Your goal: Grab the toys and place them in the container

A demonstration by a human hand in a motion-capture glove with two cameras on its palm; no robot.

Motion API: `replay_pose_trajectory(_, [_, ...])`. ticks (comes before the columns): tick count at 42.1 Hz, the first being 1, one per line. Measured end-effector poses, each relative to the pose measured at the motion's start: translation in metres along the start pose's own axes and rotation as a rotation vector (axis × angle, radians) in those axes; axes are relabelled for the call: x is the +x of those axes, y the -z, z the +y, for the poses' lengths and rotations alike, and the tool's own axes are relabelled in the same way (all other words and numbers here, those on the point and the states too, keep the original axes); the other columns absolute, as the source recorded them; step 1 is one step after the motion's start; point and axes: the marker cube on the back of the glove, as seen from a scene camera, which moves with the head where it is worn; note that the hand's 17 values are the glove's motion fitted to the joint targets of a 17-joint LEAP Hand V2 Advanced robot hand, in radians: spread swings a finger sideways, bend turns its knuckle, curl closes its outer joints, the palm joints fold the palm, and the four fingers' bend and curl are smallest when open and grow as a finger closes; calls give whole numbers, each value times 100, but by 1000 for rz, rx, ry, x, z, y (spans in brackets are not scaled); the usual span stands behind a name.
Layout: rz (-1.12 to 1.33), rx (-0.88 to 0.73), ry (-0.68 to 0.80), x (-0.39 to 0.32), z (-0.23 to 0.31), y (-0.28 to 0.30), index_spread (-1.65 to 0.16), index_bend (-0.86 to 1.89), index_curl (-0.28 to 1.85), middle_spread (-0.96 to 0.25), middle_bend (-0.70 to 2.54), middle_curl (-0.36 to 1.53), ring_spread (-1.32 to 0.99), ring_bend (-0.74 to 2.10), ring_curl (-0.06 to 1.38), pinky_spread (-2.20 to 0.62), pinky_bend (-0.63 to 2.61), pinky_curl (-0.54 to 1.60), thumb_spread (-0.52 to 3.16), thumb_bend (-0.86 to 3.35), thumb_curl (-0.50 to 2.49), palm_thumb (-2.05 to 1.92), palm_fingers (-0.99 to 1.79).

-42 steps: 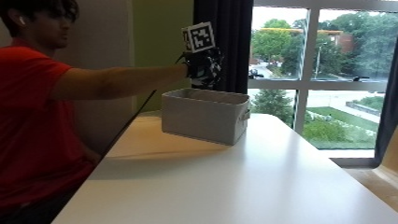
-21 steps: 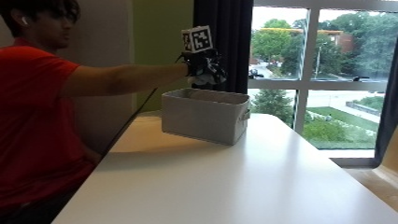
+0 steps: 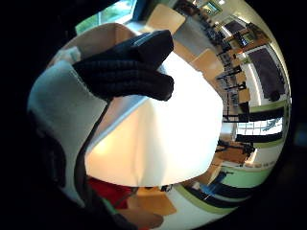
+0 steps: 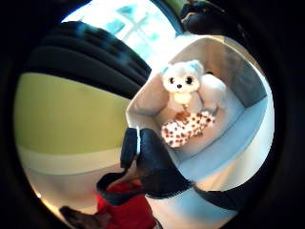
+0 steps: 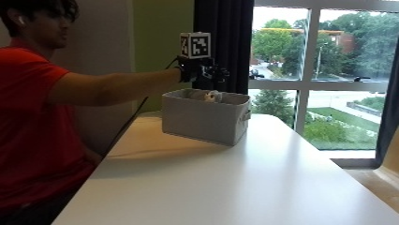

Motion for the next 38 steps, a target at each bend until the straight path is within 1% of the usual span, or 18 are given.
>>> replay_pose_trajectory(19, [19, -2, -153, 105, 72, -22, -46, 21, 63, -8, 14, 33, 3, 18, 24, 12, 106, 36, 106, -9, 39, -11, -8])
replay_pose_trajectory(26, [46, -17, -184, 137, 105, -27, -46, 23, 60, -8, 13, 30, 2, 16, 23, 13, 103, 35, 106, -8, 34, -11, -9])
replay_pose_trajectory(32, [93, -11, -178, 158, 139, -32, -45, 25, 59, -7, 13, 29, 2, 15, 22, 13, 100, 33, 106, -8, 30, -10, -10])
replay_pose_trajectory(36, [197, -18, -256, 177, 157, -41, -45, 26, 58, -8, 13, 28, 1, 15, 21, 13, 99, 33, 106, -8, 29, -10, -11])
replay_pose_trajectory(38, [199, -24, -296, 183, 165, -46, -45, 26, 57, -7, 13, 28, 1, 15, 21, 13, 99, 33, 106, -8, 28, -10, -11])
